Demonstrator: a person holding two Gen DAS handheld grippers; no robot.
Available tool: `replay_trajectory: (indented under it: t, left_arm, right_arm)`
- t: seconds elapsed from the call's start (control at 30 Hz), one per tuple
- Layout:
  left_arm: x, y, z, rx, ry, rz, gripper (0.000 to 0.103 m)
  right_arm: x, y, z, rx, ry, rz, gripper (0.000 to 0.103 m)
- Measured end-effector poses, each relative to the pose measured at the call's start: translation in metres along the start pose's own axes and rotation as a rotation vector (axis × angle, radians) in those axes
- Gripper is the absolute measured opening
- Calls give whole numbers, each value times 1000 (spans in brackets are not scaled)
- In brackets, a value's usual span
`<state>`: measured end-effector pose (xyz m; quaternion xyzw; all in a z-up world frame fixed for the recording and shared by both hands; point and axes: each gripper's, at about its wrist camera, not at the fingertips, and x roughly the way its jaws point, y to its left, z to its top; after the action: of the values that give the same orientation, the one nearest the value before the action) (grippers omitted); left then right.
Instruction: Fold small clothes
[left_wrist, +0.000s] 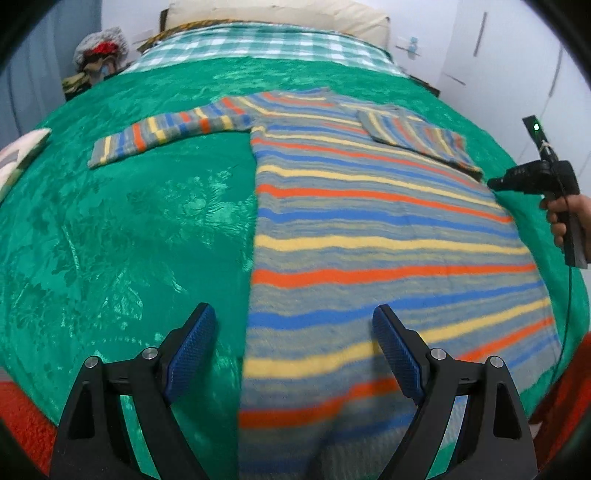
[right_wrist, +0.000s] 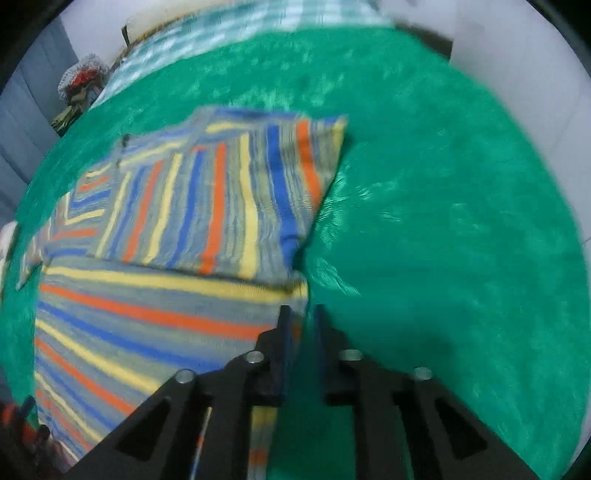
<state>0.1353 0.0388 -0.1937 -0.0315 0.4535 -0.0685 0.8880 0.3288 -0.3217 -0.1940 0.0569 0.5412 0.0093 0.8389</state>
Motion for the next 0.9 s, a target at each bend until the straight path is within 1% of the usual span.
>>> replay_trajectory:
  t: [0.07, 0.13, 0.17, 0.23, 0.27, 0.33, 0.37, 0.43, 0.47, 0.53, 0.63, 0.8, 0.9]
  left_arm:
    - [-2, -7, -2, 20, 4, -14, 89]
    - [0, -15, -2, 35, 12, -30, 89]
    - [0, -18, -3, 38, 20, -43, 89]
    - [3, -26, -7, 61, 54, -63, 89]
    - [4, -30, -11, 82, 79, -61, 89]
    - [10, -41, -23, 153, 151, -45, 88]
    - [10, -46, -30, 196, 169, -23, 88]
    - [5, -53, -40, 256, 174, 10, 88]
    - [3, -54, -43, 261, 185, 14, 88]
    - [1, -52, -48, 250, 190, 10, 88]
    - [2, -50, -49, 250, 195, 4, 90]
    - [2, -48, -50, 249, 186, -5, 90]
    - [2, -48, -51, 249, 184, -3, 90]
  right_arm:
    - [-23, 10, -14, -37, -9, 51, 18]
    - [-41, 26, -44, -101, 15, 103, 18]
    - [-49, 37, -64, -133, 40, 139, 18]
    - [-54, 54, -92, -171, 81, 171, 18]
    - [-55, 64, -119, -203, 123, 177, 18]
    - [-55, 70, -164, -232, 195, 139, 18]
    - [-55, 71, -188, -239, 214, 110, 19]
    - [-61, 71, -212, -231, 188, 71, 19]
    - [-65, 70, -225, -223, 182, 53, 19]
    - [-70, 68, -237, -212, 173, 25, 19]
    - [-72, 70, -242, -185, 165, -3, 19]
    - [-73, 91, -245, -228, 145, -75, 19]
    - [-75, 93, -245, -235, 138, -91, 19]
